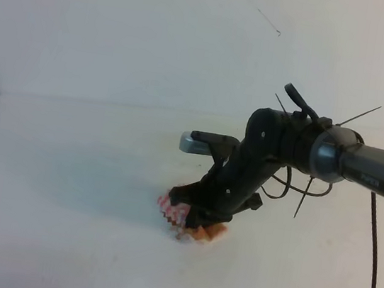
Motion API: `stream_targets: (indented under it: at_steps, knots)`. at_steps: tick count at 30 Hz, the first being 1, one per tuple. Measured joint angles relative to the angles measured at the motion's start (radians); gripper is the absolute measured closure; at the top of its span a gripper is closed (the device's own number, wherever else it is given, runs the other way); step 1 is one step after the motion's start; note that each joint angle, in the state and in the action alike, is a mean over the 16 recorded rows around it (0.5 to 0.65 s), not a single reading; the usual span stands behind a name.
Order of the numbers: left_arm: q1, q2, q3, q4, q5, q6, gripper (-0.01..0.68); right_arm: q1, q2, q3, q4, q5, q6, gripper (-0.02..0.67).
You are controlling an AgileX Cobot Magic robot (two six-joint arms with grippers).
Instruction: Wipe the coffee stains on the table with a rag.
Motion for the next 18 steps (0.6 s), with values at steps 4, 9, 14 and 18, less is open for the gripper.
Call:
stream_targets:
  at_steps: [4, 9, 14, 18]
  knots:
    - [0.000, 0.000, 0.000, 0.000, 0.000, 0.000, 0.674, -0.029, -0.003, 0.001, -0.027, 0.016, 0.010, 0.608]
    - [0.000, 0.000, 0.000, 0.000, 0.000, 0.000, 0.674, -0.076, -0.019, 0.020, -0.040, 0.021, 0.011, 0.608]
    - [0.000, 0.000, 0.000, 0.000, 0.000, 0.000, 0.674, -0.125, -0.066, 0.092, -0.058, -0.033, 0.011, 0.608]
    - [0.000, 0.000, 0.000, 0.000, 0.000, 0.000, 0.674, -0.169, -0.130, 0.192, -0.073, -0.117, 0.011, 0.611]
